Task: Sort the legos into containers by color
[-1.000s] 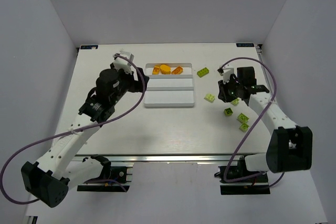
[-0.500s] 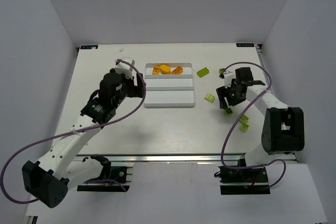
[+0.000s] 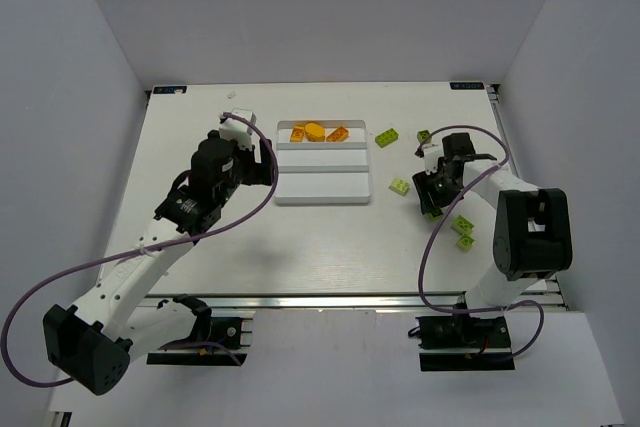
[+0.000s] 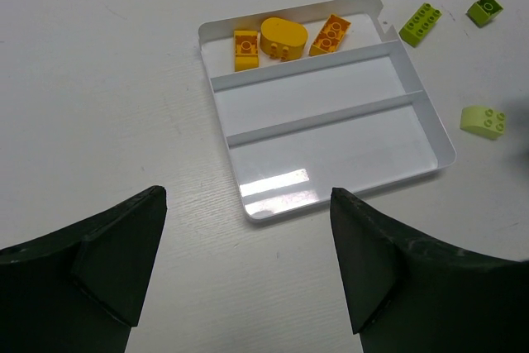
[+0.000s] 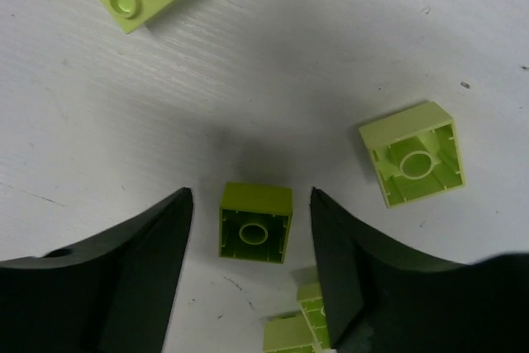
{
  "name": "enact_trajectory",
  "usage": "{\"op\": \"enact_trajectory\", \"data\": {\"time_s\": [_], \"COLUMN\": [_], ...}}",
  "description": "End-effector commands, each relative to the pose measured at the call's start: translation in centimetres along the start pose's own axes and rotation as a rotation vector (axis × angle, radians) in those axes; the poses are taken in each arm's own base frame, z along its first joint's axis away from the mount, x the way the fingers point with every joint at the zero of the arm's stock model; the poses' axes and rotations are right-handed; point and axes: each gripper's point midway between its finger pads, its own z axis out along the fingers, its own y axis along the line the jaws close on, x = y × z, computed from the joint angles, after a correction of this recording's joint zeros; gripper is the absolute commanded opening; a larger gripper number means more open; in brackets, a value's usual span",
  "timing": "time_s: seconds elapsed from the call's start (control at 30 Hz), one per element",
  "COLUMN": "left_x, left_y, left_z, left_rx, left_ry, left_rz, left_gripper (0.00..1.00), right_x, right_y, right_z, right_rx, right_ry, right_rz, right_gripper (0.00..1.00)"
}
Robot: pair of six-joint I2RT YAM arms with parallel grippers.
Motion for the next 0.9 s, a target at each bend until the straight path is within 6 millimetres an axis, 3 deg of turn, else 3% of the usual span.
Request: {"op": "enact_trajectory", "data": {"time_s": [0.0,0.07,0.17,0.3,0.4,0.43,0.5,0.53,0.57,0.63,0.67,0.73,0.77,0.8,0.83,0.87], "left_x": [-0.2,-0.2,-0.1,0.1,0.2,0.3,0.4,0.5,0.6,0.9,1.1,1.5,1.6,1.7,1.7,1.7], "left_y": [0.5,0.6,0.8,0.8,0.7,0.7,0.5,0.3,0.2,0.1,0.1,0.3,0.4,0.5,0.6,0.7], "left_z": [0.0,0.0,0.1,0.3,0.4,0.4,0.5,0.6,0.7,0.9,1.0,1.3,1.4,1.5,1.5,1.5], "left_rx": [-0.026,-0.032,-0.04,-0.042,-0.037,-0.035,-0.027,-0.016,-0.01,-0.002,-0.001,-0.011,-0.016,-0.021,-0.03,-0.035], "left_ry": [-0.012,-0.012,-0.012,-0.006,-0.002,0.001,0.004,0.008,0.009,0.017,0.022,0.036,0.04,0.044,0.043,0.039], "left_rz": [0.006,0.007,0.009,0.015,0.016,0.018,0.021,0.022,0.026,0.031,0.036,0.044,0.051,0.055,0.058,0.062], "left_gripper": [0.89,0.9,0.9,0.9,0.9,0.9,0.9,0.9,0.9,0.9,0.9,0.9,0.91,0.91,0.91,0.91], "right_x": [0.5,0.8,1.2,0.9,-1.6,-3.7,-6.1,-8.6,-10.0,-12.5,-15.1,-17.4,-20.0,-20.5,-23.2,-22.5], "right_y": [-0.3,-0.4,-0.3,0.2,1.9,2.3,4.7,5.0,7.1,8.7,9.0,10.7,10.5,11.2,11.2,11.3], "right_z": [0.6,0.8,1.0,0.4,-1.1,-2.2,-3.3,-4.3,-4.6,-4.3,-5.0,-3.3,-4.0,-1.9,-2.7,-1.0], "right_rx": [0.012,0.013,0.016,-0.006,-0.094,-0.114,-0.203,-0.211,-0.259,-0.279,-0.265,-0.273,-0.242,-0.254,-0.23,-0.236], "right_ry": [0.024,0.03,0.044,0.037,-0.037,-0.092,-0.152,-0.207,-0.237,-0.272,-0.322,-0.337,-0.384,-0.353,-0.402,-0.36], "right_rz": [0.004,0.008,0.009,-0.007,-0.068,-0.104,-0.19,-0.225,-0.29,-0.346,-0.37,-0.409,-0.41,-0.408,-0.413,-0.394], "right_gripper": [0.6,0.54,0.35,0.0,0.0,0.0,0.0,0.0,0.0,0.0,0.0,0.0,0.0,0.0,0.0,0.0]}}
